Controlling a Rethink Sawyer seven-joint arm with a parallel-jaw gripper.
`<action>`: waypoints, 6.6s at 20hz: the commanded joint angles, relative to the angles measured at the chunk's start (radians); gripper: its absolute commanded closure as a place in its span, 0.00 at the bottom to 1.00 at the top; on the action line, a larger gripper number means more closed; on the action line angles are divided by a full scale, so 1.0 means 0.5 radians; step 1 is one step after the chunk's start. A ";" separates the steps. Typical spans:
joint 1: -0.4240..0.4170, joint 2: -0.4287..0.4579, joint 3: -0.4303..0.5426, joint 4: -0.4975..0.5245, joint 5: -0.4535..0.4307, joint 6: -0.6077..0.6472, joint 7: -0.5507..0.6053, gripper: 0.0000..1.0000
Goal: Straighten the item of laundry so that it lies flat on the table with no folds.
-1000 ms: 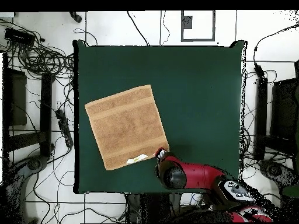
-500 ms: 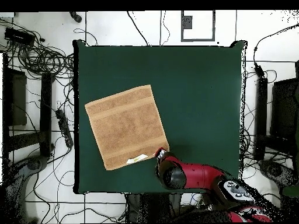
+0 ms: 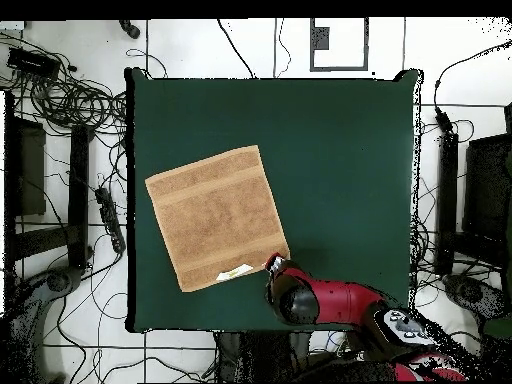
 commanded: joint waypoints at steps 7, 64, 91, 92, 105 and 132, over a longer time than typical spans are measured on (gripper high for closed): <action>-0.306 -0.137 0.311 0.012 -0.148 -0.023 0.012 1.00; -0.608 -0.543 0.622 0.181 -0.217 0.288 0.033 0.00; -0.722 -0.931 0.833 0.325 -0.121 0.509 -0.083 0.00; -0.723 -0.929 0.835 0.324 -0.122 0.509 -0.083 0.00; -0.696 -1.014 0.825 0.433 -0.056 0.558 -0.023 0.00; -0.609 -1.154 0.786 0.639 -0.006 0.538 0.051 0.00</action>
